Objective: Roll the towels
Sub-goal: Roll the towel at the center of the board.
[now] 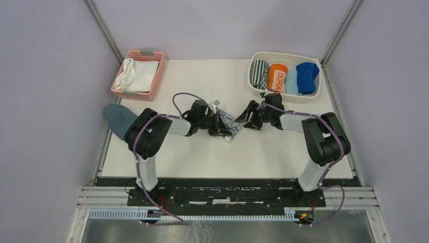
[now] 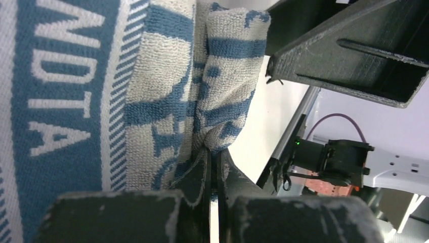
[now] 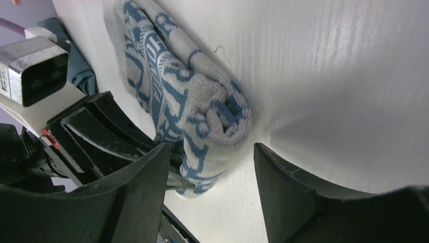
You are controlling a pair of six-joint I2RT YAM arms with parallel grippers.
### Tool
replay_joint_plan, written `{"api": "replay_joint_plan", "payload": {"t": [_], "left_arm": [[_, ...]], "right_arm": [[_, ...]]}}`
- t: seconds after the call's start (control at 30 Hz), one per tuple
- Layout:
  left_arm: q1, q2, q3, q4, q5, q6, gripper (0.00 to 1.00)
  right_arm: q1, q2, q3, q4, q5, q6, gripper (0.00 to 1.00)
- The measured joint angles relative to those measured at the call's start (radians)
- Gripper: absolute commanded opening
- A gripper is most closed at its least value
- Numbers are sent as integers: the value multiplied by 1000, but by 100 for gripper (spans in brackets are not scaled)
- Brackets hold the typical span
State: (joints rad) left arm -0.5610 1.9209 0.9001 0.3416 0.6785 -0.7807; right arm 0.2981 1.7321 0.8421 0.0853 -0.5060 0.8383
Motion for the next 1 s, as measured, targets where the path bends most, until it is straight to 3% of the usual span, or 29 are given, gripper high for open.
{"api": "replay_joint_plan", "payload": {"t": [0.2, 0.37, 0.47, 0.6, 0.83, 1.0], "left_arm": [[15, 19, -21, 59, 31, -89, 3], [31, 34, -39, 90, 39, -145, 3], [36, 42, -39, 97, 42, -161, 9], [36, 39, -39, 79, 31, -164, 26], [6, -102, -36, -126, -148, -53, 53], [-148, -273, -11, -279, -456, 125, 63]], "right_arm": [[0, 85, 0, 104, -35, 53, 61], [1, 128, 7, 139, -63, 74, 37], [3, 134, 10, 114, -55, 66, 21], [13, 133, 70, -35, -7, 25, 7], [61, 122, 244, -387, 153, -53, 5], [64, 117, 306, -544, 219, -75, 3]]}}
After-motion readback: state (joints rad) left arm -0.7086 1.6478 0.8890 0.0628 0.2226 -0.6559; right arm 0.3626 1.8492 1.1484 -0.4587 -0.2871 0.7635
